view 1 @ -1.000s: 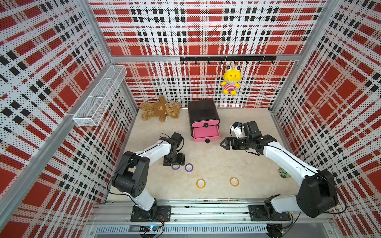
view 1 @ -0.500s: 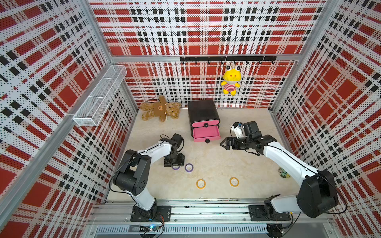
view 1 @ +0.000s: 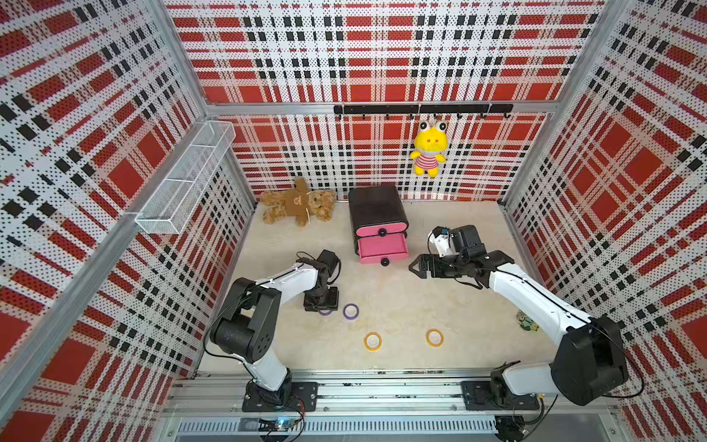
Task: Place the transparent tape into the drawer according to color
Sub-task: Pick up the tape at the center of the board.
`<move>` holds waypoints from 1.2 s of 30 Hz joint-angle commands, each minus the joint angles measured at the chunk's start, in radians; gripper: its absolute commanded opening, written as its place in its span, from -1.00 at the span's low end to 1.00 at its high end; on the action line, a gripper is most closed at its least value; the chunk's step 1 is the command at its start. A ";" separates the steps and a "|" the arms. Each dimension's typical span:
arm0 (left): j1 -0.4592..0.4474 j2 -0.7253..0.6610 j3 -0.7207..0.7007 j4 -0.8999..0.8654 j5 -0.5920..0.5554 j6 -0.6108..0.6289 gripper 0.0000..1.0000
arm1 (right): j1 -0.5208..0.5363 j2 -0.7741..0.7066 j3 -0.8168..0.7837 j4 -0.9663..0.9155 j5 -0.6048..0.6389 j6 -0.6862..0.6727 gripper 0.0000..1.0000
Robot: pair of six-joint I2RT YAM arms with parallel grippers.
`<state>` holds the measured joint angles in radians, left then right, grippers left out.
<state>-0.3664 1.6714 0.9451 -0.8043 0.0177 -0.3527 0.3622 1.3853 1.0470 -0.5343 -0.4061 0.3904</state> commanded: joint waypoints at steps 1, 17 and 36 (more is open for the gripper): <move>-0.005 0.041 -0.006 0.046 0.014 0.008 0.06 | -0.012 -0.022 -0.005 -0.011 0.007 0.005 1.00; -0.009 0.044 0.057 0.022 0.021 0.008 -1.00 | -0.012 -0.023 -0.008 -0.012 0.010 0.005 1.00; 0.001 0.017 0.251 -0.104 0.001 0.023 -1.00 | -0.012 -0.022 -0.007 -0.013 0.010 0.001 1.00</move>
<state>-0.3698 1.7016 1.1519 -0.8692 0.0212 -0.3450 0.3622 1.3853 1.0470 -0.5343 -0.4030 0.3904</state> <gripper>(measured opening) 0.556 0.999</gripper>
